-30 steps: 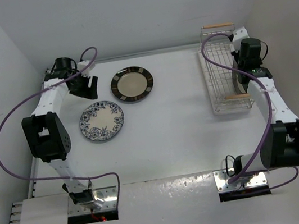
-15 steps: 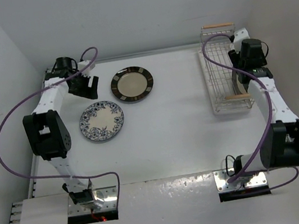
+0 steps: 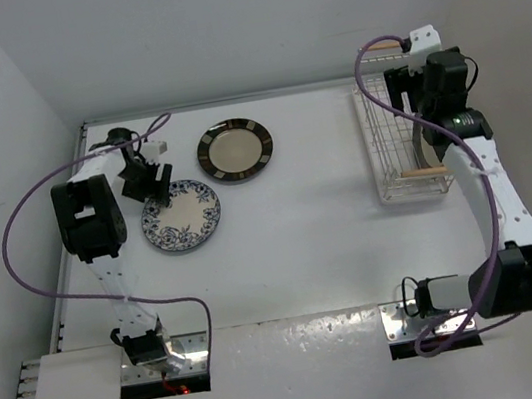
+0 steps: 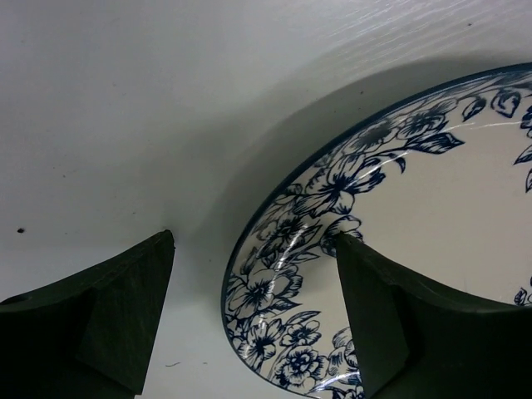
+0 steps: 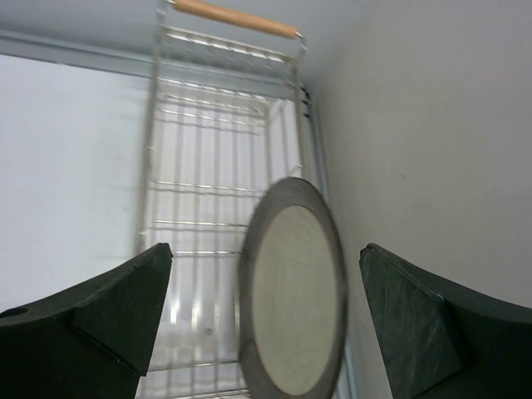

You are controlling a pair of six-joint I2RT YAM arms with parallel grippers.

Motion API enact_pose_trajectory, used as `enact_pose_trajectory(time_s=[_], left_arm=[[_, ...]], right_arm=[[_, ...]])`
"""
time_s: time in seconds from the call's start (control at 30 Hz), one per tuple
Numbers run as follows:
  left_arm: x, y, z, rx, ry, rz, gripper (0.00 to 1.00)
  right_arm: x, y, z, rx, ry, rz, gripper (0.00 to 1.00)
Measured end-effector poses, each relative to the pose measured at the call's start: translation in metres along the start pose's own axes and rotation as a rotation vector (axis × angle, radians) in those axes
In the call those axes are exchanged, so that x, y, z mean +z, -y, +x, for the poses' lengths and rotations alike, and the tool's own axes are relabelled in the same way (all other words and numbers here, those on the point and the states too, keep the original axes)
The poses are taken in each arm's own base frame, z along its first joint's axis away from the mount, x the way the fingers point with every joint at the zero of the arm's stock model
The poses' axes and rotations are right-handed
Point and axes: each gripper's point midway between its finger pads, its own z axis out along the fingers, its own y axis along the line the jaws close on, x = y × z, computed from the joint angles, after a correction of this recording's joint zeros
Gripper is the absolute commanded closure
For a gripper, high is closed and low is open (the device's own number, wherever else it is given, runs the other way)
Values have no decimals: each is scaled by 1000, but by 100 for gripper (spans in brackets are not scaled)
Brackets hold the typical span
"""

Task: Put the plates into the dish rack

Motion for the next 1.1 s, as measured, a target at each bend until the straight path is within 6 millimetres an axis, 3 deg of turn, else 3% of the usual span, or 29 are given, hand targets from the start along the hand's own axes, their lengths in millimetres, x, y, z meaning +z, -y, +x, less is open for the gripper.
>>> enact_pose_trajectory(time_s=[0.27, 0.43, 0.57, 0.6, 0.7, 0.9, 1.0, 1.1], left_arm=[[1, -1, 9, -17, -11, 41, 20], [1, 3, 13, -10, -17, 71, 47], [0, 12, 17, 12, -22, 125, 70], [-1, 14, 19, 13, -25, 147, 81], [-5, 29, 27, -12, -36, 244, 100], [-9, 62, 36, -57, -63, 439, 100], [-21, 72, 24, -9, -33, 502, 100], [-38, 89, -2, 125, 42, 524, 100]], right_arm=[[-23, -46, -23, 102, 68, -147, 10], [-19, -130, -20, 232, 19, -365, 10], [-13, -212, 4, 248, -98, -525, 10], [-14, -229, 11, 243, -125, -555, 10], [-21, -261, 22, 219, -164, -620, 10], [-37, -284, 14, 231, -140, -711, 10], [-53, -308, 23, 217, -164, -829, 10], [-76, -348, 35, 180, -206, -981, 10]])
